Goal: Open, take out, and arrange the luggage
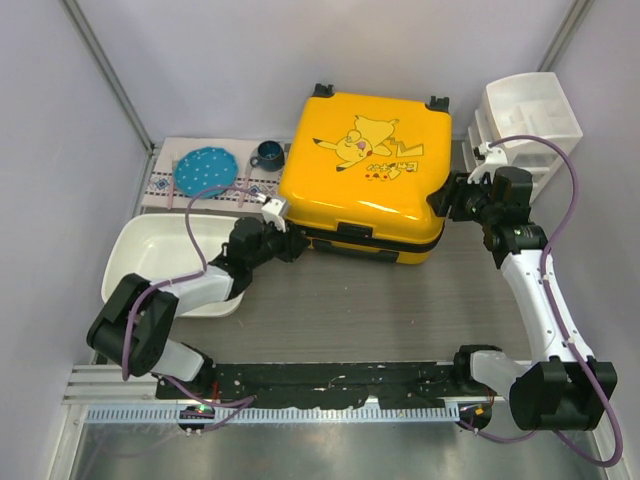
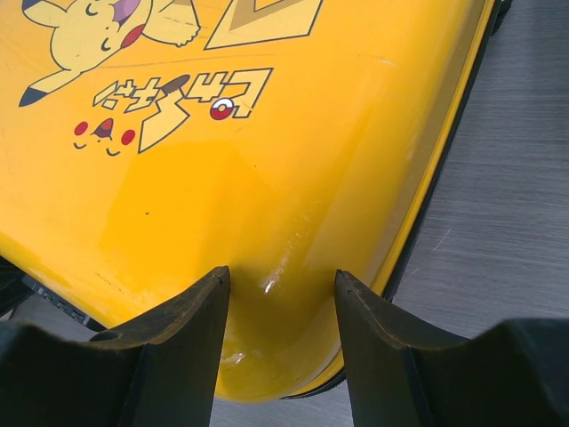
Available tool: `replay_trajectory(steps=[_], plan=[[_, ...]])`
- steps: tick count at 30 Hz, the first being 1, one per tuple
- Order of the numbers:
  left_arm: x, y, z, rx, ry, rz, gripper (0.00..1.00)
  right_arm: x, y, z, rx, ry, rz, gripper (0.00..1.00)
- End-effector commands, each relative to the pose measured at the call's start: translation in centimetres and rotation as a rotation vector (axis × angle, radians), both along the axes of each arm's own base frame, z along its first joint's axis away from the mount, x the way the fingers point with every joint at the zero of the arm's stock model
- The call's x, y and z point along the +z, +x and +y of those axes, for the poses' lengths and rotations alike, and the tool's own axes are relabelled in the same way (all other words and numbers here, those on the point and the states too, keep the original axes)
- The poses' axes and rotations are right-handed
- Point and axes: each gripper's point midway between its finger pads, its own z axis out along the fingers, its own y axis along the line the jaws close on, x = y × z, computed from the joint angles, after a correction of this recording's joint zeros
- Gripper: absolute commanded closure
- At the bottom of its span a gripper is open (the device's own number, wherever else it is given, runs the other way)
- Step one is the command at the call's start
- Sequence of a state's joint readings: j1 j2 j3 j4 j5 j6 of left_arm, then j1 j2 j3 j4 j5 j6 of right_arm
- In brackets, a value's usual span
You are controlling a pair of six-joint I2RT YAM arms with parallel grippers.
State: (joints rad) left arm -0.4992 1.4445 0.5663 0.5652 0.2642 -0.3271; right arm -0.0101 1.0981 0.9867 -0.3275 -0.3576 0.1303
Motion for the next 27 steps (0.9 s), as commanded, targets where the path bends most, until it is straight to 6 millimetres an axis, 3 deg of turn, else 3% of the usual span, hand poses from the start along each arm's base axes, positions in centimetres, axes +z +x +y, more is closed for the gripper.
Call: replay_trajectory(steps=[1, 7, 19, 27], plan=[[7.6, 2.9, -0.2, 0.082, -0.107, -0.184, 0.81, -5.3, -4.9, 4.2, 0.165, 0.086, 0.262, 0.45], [7.0, 3.7, 0.8, 0.157, -0.073, -0.138, 1.0, -5.1, -4.9, 4.2, 0.164, 0.082, 0.256, 0.45], [6.6, 1.1, 2.4, 0.154, -0.032, -0.126, 1.0, 0.9, -5.5, 3.5, 0.166, 0.018, 0.14, 0.45], [6.4, 2.7, 1.8, 0.168, 0.007, -0.14, 1.0, 2.6, -4.3, 4.9, 0.187, 0.051, 0.093, 0.45]])
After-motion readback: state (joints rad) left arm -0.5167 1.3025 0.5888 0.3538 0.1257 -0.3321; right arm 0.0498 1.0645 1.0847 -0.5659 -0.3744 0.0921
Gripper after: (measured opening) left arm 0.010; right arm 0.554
